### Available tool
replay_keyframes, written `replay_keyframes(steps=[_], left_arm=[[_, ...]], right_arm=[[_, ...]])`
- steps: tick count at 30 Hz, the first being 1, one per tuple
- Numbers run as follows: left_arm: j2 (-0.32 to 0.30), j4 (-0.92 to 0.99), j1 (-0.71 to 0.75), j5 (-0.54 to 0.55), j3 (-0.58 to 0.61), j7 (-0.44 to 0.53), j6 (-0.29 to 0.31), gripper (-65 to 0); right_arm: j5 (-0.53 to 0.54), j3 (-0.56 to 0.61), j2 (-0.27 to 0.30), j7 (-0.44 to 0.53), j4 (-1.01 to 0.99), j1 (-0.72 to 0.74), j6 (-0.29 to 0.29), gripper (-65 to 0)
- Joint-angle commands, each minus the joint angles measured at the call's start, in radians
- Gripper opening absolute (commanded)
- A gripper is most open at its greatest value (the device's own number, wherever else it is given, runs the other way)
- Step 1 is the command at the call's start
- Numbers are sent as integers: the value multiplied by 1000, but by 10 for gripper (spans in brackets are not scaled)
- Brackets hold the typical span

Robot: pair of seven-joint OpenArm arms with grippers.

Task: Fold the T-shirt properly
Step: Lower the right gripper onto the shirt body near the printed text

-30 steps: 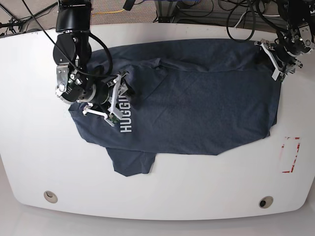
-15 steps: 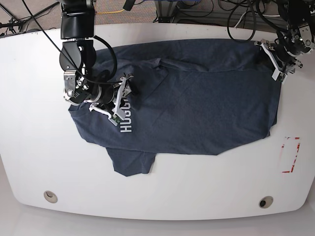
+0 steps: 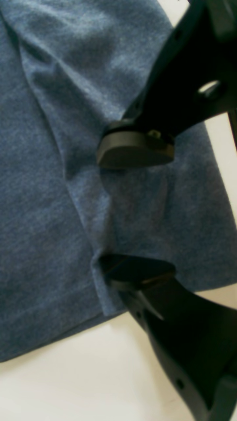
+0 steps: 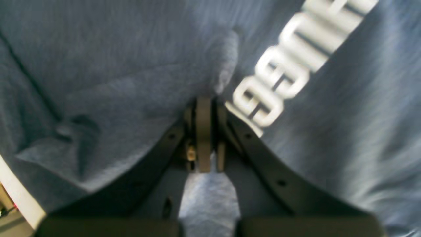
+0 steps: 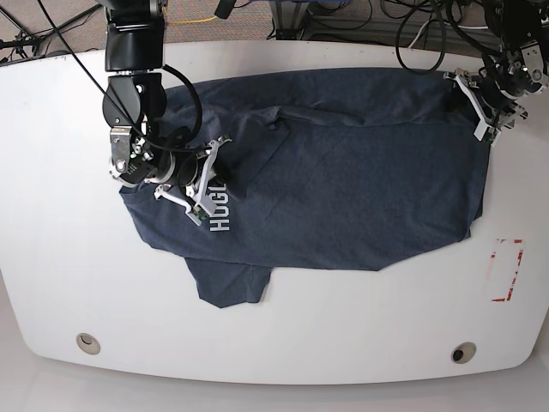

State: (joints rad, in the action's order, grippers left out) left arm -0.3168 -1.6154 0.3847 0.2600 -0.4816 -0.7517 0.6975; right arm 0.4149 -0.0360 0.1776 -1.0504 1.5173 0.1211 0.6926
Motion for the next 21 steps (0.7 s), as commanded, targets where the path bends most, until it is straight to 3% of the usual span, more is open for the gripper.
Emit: replay_keyframes(steps=[1, 11, 16, 21], left_arm=[[-12, 2, 7, -52, -1, -45, 1, -272], [-12, 2, 7, -52, -1, -45, 1, -272], [-12, 0, 7, -52, -1, -45, 1, -272], [-12, -4, 6, -52, -1, -45, 1, -272]], right_arm=[[14, -9, 7, 23, 21, 36, 6, -650], [16, -61, 0, 23, 13, 94, 6, -626], [16, -66, 0, 23, 13, 98, 6, -499], [16, -68, 6, 23, 19, 94, 6, -296]])
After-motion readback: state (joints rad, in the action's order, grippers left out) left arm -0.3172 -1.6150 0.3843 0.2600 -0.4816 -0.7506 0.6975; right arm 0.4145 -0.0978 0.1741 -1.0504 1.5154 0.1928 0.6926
